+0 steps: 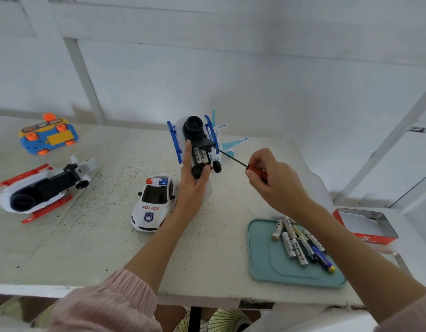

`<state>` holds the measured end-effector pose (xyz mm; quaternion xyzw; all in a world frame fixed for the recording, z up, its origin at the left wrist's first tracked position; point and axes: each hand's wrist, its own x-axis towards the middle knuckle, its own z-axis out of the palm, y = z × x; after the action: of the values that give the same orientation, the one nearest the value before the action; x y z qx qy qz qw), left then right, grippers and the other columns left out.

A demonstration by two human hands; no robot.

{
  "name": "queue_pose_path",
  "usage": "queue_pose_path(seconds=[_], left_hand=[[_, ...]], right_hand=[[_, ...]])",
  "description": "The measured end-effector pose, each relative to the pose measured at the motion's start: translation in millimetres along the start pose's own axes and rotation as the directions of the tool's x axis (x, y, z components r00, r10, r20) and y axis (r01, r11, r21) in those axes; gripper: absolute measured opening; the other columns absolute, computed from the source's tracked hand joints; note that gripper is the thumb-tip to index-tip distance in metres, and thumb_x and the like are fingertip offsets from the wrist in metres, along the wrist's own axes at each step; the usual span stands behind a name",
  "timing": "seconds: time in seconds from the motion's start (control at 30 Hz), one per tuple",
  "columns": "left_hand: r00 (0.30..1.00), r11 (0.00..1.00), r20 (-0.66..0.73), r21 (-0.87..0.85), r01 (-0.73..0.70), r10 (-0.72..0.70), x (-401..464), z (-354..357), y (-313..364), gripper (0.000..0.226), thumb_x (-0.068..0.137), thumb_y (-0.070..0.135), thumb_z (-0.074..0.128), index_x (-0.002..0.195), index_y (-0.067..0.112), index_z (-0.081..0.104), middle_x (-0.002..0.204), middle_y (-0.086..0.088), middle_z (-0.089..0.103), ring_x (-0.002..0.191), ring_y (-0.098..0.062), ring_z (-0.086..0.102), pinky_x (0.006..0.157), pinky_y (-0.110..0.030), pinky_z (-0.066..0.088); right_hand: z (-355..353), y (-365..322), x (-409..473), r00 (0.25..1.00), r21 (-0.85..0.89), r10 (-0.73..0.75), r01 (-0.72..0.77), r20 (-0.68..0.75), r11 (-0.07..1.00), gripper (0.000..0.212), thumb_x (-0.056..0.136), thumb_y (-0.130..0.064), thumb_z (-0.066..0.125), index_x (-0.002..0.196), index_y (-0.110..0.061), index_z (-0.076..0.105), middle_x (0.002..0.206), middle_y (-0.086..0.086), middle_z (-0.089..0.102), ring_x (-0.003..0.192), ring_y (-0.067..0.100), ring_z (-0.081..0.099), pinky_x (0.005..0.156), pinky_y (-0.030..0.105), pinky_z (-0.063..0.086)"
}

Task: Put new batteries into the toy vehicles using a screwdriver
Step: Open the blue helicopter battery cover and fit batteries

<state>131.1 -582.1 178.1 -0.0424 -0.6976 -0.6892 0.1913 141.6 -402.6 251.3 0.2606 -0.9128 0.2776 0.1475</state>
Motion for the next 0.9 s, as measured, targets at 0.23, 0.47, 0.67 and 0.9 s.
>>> queue_pose_path(seconds=[0.23,0.47,0.67,0.9], left_hand=[[1.0,1.0,0.003,0.017,0.003,-0.003,1.0,0.2,-2.4,0.06,0.1,0.009,0.042,0.134,0.051,0.015,0.133,0.027,0.033,0.118,0.019,0.039,0.094,-0.001,0.033],[1.0,0.999,0.018,0.037,-0.002,0.001,2.6,0.6,-1.3,0.06,0.101,0.01,0.042,0.134,0.051,0.014,0.126,0.034,0.036,0.114,0.019,0.044,0.088,0.0,0.034],[0.997,0.994,0.073,0.106,0.002,-0.01,1.2,1.0,-4.4,0.06,0.092,0.041,0.046,0.14,0.057,0.014,0.131,0.021,0.04,0.117,0.008,0.045,0.098,-0.014,0.033],[0.986,0.981,0.163,0.194,0.007,-0.039,-4.6,0.6,-4.0,0.059,0.09,0.045,0.046,0.136,0.068,0.015,0.118,0.022,0.04,0.105,0.009,0.046,0.095,-0.023,0.036]], right_hand=[[-1.5,-1.1,0.5,1.0,0.013,0.002,-0.002,-0.002,1.0,0.013,0.092,-0.019,0.052,0.093,-0.02,0.039,0.067,-0.008,0.056,0.051,0.01,0.048,0.054,0.03,0.043],[-1.3,7.6,0.0,0.995,0.008,0.081,-0.082,0.056,0.997,0.013,0.09,-0.017,0.053,0.09,-0.021,0.04,0.068,0.004,0.062,0.05,0.015,0.046,0.053,0.03,0.041],[7.5,-5.7,14.3,0.997,-0.027,0.041,-0.039,0.064,0.999,0.009,0.093,-0.021,0.048,0.092,-0.019,0.039,0.069,0.005,0.062,0.052,0.018,0.049,0.053,0.031,0.043],[-2.6,-8.5,19.7,0.997,-0.005,0.066,-0.066,-0.045,0.998,0.009,0.092,-0.019,0.049,0.092,-0.019,0.04,0.069,0.005,0.062,0.057,0.023,0.056,0.055,0.033,0.044]])
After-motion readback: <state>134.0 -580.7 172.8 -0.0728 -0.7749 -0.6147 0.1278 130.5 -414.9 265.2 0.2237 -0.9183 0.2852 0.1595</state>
